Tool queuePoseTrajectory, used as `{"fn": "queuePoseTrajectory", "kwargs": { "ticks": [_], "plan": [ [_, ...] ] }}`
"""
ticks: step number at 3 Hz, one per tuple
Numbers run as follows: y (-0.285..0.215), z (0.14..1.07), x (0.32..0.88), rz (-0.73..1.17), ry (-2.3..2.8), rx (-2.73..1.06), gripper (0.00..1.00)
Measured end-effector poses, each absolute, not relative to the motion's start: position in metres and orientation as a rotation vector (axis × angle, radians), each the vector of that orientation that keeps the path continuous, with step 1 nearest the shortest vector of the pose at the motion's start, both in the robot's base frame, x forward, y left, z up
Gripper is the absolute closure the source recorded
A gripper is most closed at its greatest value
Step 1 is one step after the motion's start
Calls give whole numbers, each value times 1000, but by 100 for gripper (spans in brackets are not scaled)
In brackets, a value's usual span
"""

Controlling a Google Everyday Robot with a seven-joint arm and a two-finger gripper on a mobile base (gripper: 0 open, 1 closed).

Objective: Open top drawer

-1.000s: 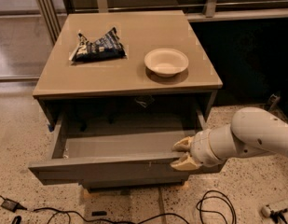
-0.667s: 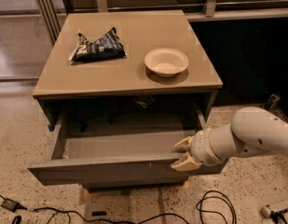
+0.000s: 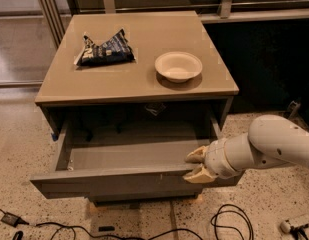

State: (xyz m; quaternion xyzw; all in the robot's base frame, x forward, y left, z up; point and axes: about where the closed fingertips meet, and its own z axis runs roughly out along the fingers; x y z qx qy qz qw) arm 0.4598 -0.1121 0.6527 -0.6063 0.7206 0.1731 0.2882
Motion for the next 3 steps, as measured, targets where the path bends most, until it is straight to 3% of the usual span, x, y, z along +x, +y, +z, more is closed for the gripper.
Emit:
{"fn": "queuePoseTrajectory", "kwargs": {
  "ticks": [1,3],
  "plan": [
    [-112,653,460,462,1924,-1619,4],
    [-112,653,460,462,1924,-1619,0]
  ]
}}
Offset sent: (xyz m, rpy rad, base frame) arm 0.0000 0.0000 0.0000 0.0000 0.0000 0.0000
